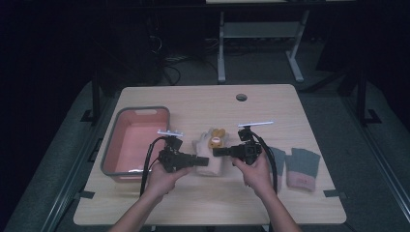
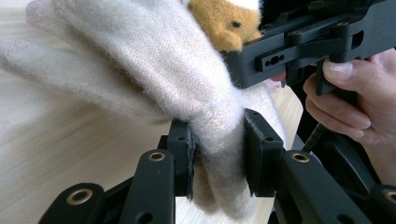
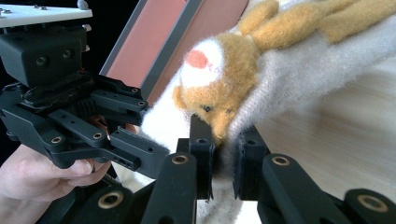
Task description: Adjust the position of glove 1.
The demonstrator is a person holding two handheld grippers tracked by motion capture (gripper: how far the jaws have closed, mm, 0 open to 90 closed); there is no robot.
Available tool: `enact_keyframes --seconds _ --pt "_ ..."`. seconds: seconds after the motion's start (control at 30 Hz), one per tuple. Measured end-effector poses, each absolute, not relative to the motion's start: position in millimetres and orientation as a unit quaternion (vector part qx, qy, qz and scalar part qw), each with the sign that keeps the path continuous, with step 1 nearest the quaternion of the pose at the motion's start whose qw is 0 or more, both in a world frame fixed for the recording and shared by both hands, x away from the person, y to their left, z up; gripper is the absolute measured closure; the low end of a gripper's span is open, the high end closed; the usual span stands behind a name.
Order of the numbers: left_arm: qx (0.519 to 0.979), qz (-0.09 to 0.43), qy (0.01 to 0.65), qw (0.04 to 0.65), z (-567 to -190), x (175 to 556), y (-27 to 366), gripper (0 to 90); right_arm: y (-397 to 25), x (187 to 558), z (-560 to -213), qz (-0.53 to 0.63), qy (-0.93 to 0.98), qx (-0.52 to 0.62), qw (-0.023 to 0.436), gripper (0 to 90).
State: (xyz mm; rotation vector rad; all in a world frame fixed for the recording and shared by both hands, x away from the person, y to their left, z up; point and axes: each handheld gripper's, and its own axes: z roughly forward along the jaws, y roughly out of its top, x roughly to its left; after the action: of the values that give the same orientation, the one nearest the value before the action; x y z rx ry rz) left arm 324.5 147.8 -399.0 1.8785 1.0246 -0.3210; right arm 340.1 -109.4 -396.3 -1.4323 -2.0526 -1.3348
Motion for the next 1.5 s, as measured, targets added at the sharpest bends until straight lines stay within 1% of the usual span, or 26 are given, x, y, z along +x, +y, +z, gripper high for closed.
enact_keyframes --seconds 0.37,0.77,1.07,1.5 --pt "0.767 -0.122 0.408 0.48 -380.1 331.4 158.0 67.5 -101.9 347.9 -377.6 -0.471 -0.718 -0.491 0.148 80.5" --pt "0.761 -0.13 0.404 0.491 -361.9 341.7 167.4 67.5 -96.6 354.9 -356.9 -0.486 -0.713 -0.484 0.145 80.5" --pt "0.756 -0.132 0.407 0.495 -353.5 349.3 180.7 67.5 -87.0 363.7 -348.0 -0.489 -0.711 -0.481 0.153 80.5" --pt "0.759 -0.116 0.406 0.496 -337.1 352.6 198.7 67.6 -68.7 373.1 -334.0 -0.494 -0.718 -0.466 0.153 80.5"
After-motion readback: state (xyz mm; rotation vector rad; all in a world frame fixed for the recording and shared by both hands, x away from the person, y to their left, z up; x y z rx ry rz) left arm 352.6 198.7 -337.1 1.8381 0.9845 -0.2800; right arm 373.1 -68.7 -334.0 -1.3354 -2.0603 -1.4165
